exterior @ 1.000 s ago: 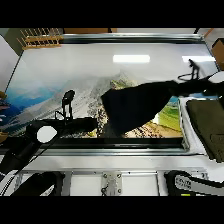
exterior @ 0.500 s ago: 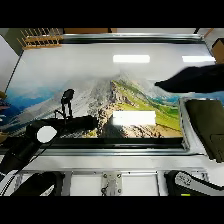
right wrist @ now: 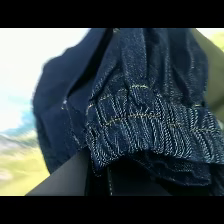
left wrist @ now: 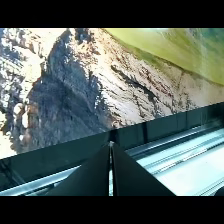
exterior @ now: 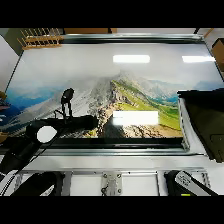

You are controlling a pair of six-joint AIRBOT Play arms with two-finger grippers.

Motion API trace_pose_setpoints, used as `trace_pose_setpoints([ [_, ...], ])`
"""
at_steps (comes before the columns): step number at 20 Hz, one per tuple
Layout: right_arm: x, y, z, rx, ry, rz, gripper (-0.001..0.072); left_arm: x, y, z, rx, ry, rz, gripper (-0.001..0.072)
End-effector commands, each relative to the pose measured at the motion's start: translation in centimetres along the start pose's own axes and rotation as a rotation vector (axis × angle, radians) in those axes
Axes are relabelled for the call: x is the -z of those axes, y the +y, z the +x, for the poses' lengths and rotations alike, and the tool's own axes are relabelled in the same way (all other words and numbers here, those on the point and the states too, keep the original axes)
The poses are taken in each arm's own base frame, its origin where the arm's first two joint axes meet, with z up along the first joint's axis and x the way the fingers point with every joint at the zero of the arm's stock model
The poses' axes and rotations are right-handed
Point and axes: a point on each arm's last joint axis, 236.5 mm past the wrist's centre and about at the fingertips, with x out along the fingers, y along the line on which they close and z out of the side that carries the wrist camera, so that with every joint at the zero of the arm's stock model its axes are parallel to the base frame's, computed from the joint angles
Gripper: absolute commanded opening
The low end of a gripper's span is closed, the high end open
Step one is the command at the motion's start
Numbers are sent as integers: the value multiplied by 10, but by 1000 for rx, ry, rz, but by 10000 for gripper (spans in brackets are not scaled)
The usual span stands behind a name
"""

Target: Fold the clothes and pants, and hang the long-sleeved shirts on hangers.

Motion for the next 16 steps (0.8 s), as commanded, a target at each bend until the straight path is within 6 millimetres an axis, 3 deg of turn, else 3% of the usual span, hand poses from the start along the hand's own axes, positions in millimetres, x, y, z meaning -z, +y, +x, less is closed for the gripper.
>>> trace_pose_setpoints([
  [1,22,-40,-10,161,76,-14,20,0,0,0,-1,0,4,14],
  [8,61,-122,8,494,236,-32,20,0,0,0,-1,1,19,15],
  [16,92,-146,52,537,291,-60,20,0,0,0,-1,1,19,14],
])
